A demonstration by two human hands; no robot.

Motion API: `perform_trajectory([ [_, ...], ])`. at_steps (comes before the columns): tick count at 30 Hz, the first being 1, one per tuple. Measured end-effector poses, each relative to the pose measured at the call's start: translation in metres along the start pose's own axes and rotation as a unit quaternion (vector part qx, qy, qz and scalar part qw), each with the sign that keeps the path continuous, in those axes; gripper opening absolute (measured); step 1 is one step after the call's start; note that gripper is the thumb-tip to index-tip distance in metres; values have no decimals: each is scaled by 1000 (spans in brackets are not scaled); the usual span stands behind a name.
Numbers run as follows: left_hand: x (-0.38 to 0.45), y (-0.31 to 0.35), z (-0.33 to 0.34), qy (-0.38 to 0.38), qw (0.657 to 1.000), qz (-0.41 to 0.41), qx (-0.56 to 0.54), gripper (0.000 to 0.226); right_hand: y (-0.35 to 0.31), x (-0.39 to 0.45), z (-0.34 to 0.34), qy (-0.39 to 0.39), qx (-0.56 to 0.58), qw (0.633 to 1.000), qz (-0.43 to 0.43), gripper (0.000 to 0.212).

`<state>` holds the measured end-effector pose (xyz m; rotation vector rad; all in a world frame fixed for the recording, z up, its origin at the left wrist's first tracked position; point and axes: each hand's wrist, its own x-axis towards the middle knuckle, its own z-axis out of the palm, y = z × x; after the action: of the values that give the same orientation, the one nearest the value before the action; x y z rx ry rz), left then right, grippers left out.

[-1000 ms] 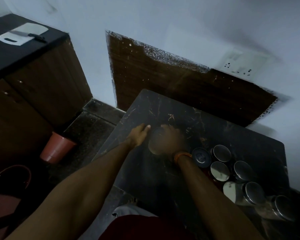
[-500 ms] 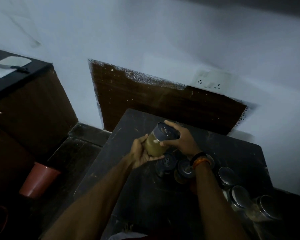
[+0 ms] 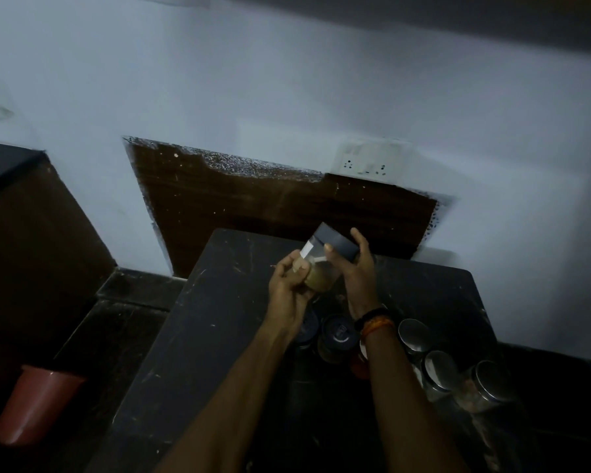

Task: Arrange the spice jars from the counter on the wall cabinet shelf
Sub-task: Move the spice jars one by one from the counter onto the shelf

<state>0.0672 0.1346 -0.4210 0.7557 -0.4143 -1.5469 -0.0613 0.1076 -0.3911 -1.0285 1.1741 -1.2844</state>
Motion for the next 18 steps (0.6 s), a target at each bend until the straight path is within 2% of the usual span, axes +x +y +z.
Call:
perform_trajectory([
  [3, -1, -3, 11, -10, 999, 25, 21, 65, -10, 2, -7, 12, 77, 997, 15, 88],
  [6, -2, 0, 16, -36, 998, 36, 35, 62, -22, 5, -13, 5, 136, 991, 3, 80],
  [9, -1, 7, 20, -65, 997, 24, 27, 56, -30, 7, -18, 0, 198, 980, -9, 74],
  [12, -3, 8, 26, -118, 993, 0, 24, 61, -35, 7, -21, -21, 250, 968, -9, 69],
  [18, -6, 3, 35, -178, 983, -2, 34, 70, -37, 0, -28, -36, 298, 954, -5, 59],
])
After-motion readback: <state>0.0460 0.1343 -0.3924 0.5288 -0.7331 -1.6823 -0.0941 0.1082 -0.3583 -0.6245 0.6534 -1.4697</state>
